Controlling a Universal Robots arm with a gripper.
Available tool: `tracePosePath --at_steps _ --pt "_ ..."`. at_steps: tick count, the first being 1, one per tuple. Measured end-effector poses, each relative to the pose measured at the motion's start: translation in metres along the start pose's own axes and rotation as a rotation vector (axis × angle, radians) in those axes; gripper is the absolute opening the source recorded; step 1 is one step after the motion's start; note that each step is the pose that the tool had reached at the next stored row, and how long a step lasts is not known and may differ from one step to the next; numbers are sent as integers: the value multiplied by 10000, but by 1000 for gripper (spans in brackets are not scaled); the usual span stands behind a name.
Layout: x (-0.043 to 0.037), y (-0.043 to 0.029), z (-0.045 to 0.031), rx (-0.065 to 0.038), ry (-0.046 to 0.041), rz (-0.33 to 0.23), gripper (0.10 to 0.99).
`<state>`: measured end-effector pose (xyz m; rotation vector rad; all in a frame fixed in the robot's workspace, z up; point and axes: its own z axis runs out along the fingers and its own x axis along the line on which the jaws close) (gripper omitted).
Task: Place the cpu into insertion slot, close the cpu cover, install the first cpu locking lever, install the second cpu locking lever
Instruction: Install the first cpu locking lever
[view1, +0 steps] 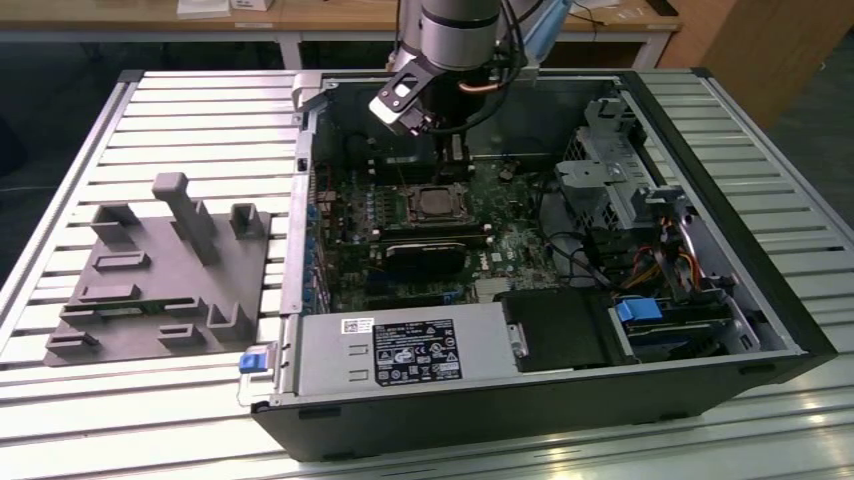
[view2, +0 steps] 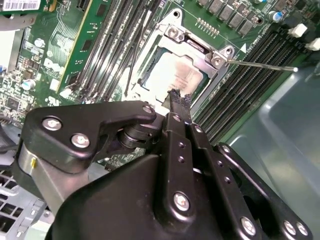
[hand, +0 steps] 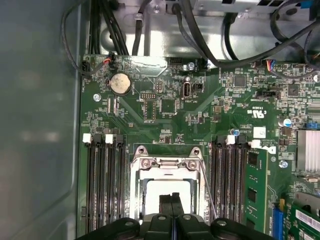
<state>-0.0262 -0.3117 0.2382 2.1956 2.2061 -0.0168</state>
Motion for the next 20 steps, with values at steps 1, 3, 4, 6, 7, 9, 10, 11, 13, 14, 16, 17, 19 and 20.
tracePosePath --at_steps 1,3,4,6,7,9,10,11,13,14,16,17,19,20 --pt "-1 0 -25 0 0 0 106" --pt "-2 1 -87 1 -1 0 106" --pt "-3 1 -118 1 -1 1 106" --pt "-5 2 -188 1 -3 0 106" --pt "-6 3 -219 1 -3 0 106" --pt "-8 3 -269 2 -8 0 106" --pt "-8 4 -278 2 -9 -1 106" --pt "-8 4 -278 0 -8 -11 106" --pt "-7 4 -277 -5 -4 -240 106" --pt "-8 4 -278 -8 -3 -385 106" --pt "-8 4 -278 -12 0 -657 106" --pt "-8 4 -278 -14 1 -742 106" --pt "-8 4 -278 -18 3 -881 106" --pt "-8 4 -278 -19 3 -910 106"
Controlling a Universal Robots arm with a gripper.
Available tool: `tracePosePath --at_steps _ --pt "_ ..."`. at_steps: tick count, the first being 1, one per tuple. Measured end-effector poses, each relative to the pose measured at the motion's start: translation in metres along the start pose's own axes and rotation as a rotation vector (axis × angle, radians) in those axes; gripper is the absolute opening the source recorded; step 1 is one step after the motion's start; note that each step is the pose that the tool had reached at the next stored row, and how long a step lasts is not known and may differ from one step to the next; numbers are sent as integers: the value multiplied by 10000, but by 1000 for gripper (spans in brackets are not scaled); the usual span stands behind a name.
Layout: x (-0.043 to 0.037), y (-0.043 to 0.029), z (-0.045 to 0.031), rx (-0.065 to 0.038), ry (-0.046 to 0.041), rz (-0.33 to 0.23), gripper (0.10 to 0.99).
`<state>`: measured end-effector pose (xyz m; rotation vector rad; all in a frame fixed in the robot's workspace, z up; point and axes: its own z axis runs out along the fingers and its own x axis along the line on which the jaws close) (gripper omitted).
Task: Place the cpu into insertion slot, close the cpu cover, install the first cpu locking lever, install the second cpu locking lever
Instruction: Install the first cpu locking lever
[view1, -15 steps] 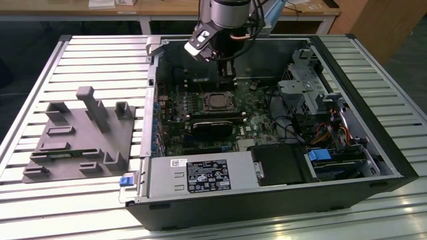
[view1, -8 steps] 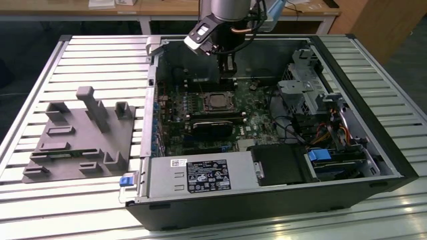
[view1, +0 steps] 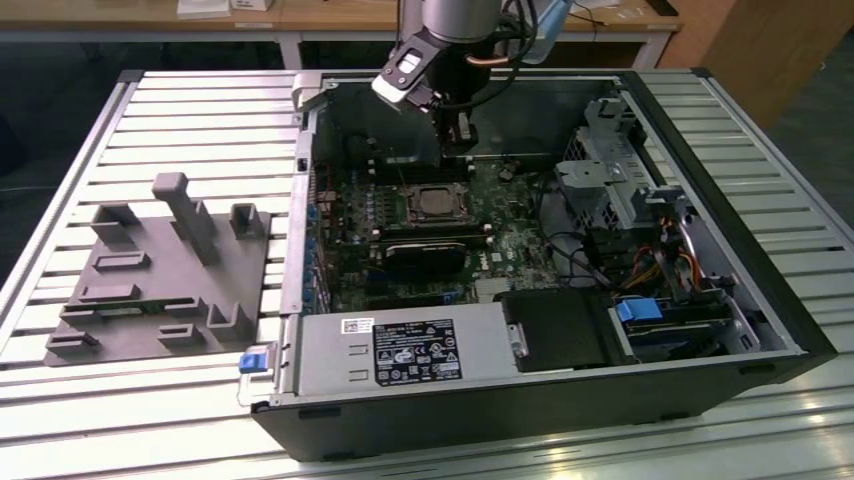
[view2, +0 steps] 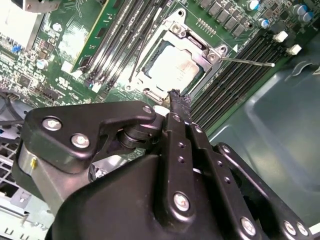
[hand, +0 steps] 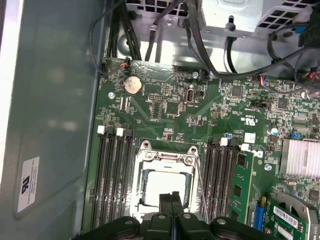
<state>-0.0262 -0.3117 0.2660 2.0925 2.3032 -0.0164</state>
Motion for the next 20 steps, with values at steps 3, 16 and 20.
tracePosePath --at_steps 3,16,20 --pt "0 0 0 -3 1 -93 106" --pt "-1 0 0 -29 12 -1004 106" --pt "-1 0 0 -36 15 -1255 106"
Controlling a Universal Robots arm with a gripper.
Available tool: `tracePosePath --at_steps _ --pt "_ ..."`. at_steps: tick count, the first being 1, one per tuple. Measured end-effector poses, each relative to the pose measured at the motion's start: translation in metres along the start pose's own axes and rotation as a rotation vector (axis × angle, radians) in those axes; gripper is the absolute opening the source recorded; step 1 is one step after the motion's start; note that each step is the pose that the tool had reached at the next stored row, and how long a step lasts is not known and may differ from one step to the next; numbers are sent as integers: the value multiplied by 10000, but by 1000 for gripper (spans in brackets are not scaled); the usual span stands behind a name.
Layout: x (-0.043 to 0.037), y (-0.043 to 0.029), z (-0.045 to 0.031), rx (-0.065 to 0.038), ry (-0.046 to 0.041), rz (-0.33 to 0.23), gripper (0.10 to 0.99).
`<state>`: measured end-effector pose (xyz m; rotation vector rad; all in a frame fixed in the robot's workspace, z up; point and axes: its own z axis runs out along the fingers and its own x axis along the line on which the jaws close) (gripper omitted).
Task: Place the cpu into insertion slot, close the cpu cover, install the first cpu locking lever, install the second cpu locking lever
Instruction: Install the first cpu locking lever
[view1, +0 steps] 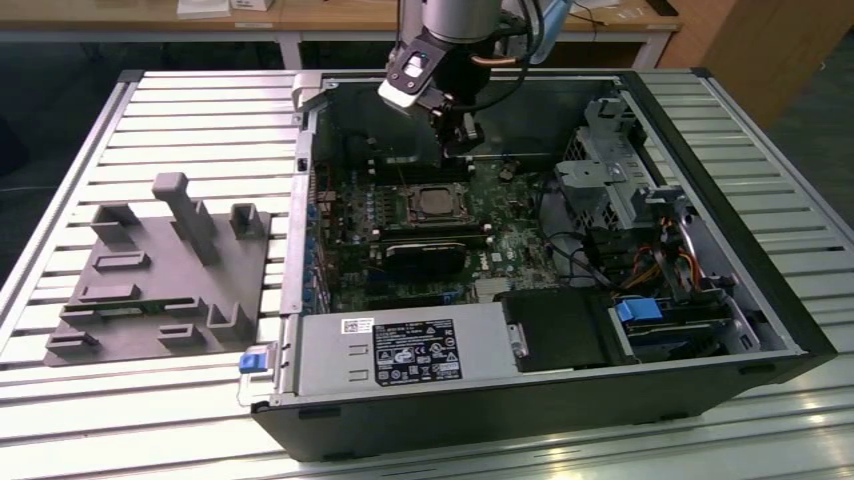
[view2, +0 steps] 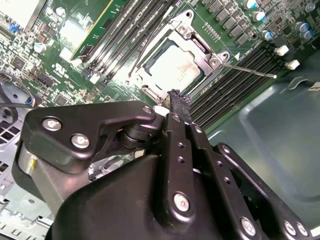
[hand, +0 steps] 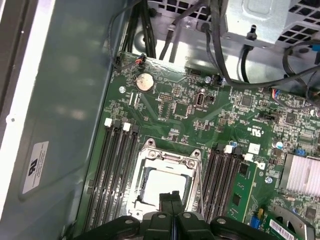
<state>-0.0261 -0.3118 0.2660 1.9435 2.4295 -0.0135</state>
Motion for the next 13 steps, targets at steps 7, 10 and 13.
tracePosePath --at_steps 7,10,13 --pt "0 0 0 -12 5 -399 106" --pt "0 0 0 -17 7 -565 106" --pt "0 0 0 -22 9 -731 106"
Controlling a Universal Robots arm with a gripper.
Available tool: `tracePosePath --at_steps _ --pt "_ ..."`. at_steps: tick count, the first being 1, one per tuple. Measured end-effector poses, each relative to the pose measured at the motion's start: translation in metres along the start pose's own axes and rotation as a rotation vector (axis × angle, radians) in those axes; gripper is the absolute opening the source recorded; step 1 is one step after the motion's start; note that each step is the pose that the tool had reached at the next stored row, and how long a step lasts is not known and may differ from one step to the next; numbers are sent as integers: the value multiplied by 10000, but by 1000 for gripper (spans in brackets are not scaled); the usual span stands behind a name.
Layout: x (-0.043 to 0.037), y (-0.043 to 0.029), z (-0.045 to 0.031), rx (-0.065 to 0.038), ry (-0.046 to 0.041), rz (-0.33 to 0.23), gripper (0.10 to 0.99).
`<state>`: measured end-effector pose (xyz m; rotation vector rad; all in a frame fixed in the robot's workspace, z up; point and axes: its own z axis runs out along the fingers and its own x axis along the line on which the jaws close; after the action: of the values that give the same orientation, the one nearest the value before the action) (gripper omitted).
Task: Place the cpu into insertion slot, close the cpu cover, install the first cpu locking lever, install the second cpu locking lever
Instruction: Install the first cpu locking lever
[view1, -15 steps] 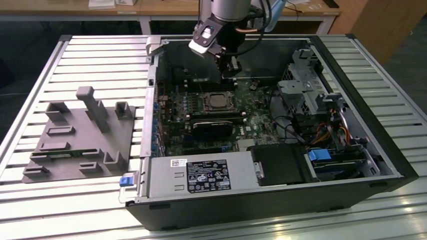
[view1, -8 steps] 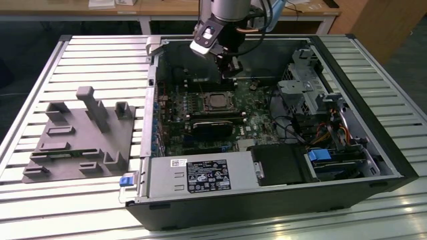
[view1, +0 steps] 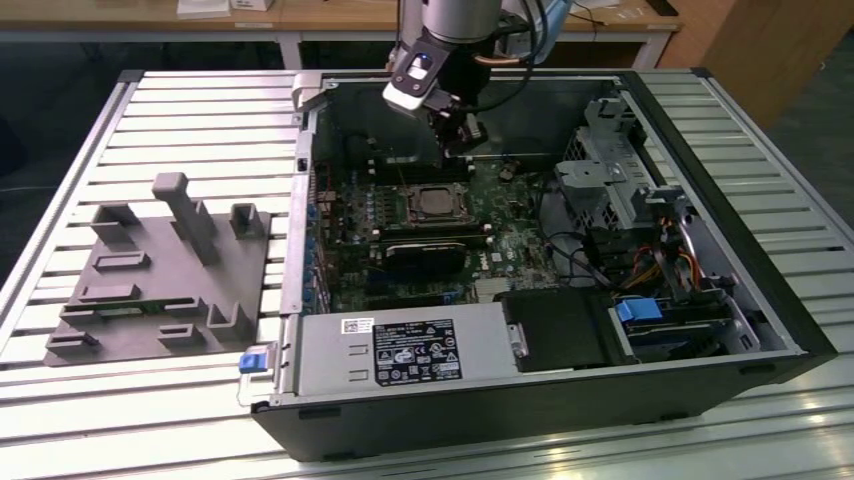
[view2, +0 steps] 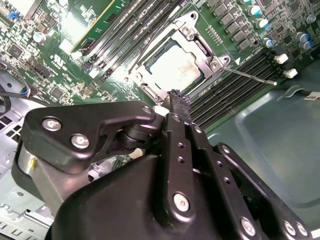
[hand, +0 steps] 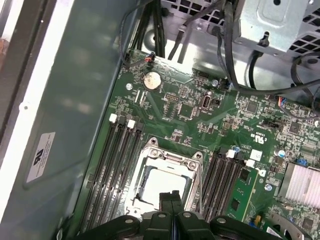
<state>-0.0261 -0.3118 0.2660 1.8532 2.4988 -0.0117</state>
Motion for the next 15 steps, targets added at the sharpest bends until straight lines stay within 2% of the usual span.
tracePosePath --at_steps 15 --pt "0 0 0 -26 11 -892 106"
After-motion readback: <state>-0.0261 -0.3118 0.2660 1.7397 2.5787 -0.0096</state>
